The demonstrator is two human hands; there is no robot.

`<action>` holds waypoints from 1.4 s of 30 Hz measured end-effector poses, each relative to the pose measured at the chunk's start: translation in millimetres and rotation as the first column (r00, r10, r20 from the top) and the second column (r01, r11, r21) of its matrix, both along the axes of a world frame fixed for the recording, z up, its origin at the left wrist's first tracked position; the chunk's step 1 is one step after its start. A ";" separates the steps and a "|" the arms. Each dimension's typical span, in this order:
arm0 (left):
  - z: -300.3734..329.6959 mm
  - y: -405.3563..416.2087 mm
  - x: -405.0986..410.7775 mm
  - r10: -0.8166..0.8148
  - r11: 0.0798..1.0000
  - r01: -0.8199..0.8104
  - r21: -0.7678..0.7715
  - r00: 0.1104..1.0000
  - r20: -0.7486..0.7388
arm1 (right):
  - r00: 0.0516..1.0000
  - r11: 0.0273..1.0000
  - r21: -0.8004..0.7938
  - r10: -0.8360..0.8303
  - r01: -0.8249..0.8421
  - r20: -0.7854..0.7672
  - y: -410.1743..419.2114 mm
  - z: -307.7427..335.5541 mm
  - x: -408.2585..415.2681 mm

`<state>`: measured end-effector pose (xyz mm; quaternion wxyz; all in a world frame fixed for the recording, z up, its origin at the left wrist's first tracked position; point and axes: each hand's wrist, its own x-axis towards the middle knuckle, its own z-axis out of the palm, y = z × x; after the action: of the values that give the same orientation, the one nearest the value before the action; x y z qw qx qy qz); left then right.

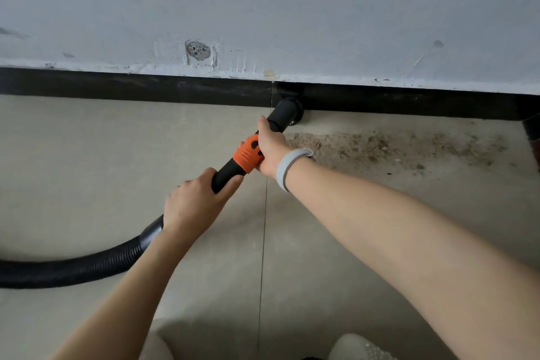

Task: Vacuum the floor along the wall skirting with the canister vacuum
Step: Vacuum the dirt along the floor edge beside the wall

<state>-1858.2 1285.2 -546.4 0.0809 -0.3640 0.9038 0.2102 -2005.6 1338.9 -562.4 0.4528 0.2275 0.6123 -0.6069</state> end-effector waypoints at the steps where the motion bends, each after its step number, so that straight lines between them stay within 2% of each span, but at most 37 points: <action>1: 0.3 -8.0 5.2 0.037 0.998 -0.036 0.044 0.999 -0.012 | 1.000 1.000 -0.009 0.011 -0.011 0.006 -7.9 -0.2 5.3; 6: 1.7 -37.4 27.7 0.133 0.977 -0.124 0.172 0.990 -0.041 | 0.993 0.997 -0.075 -0.015 0.024 0.115 -37.0 -4.6 30.3; 10: 0.9 -47.8 35.5 0.148 0.957 -0.130 0.259 0.988 -0.049 | 0.987 0.996 -0.085 -0.027 0.041 0.161 -44.2 -6.4 43.4; 14: -5.4 -52.9 44.4 0.144 0.909 -0.122 0.399 0.989 -0.026 | 0.988 0.998 0.003 0.054 -0.055 0.143 -34.1 -5.2 46.3; 17: -5.1 -52.0 52.6 0.123 0.889 -0.105 0.445 0.992 -0.011 | 0.986 0.985 0.108 0.124 -0.136 0.109 -29.0 -7.0 58.0; 21: -1.6 -52.4 62.2 0.058 0.891 -0.072 0.449 0.997 0.045 | 0.992 0.968 0.214 0.125 -0.130 0.034 -23.8 -19.9 77.8; 28: 5.2 -50.1 68.4 -0.055 0.877 0.002 0.481 0.994 0.097 | 0.999 0.952 0.306 0.022 -0.030 0.028 -13.7 -32.1 105.2; 32: -2.8 -47.9 65.4 -0.006 0.883 -0.025 0.469 0.998 0.063 | 0.999 0.971 0.237 0.023 -0.033 0.044 -15.0 -26.3 91.2; 35: -10.3 -43.1 55.2 0.075 0.917 -0.073 0.393 0.997 0.011 | 0.999 0.986 0.164 0.027 -0.031 0.022 -19.2 -12.9 71.7; 38: -15.3 -37.9 40.4 0.113 0.949 -0.104 0.299 0.994 -0.012 | 0.996 0.984 0.165 0.076 -0.068 -0.044 -24.6 -4.2 54.0; 42: -19.1 -34.6 25.2 0.133 0.960 -0.122 0.252 0.991 -0.027 | 0.989 0.980 0.177 0.108 -0.089 -0.098 -27.3 1.2 39.5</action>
<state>-1832.9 1250.6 -565.5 0.0925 -0.4037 0.8463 0.3352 -1966.2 1311.7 -561.2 0.4273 0.2023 0.6965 -0.5398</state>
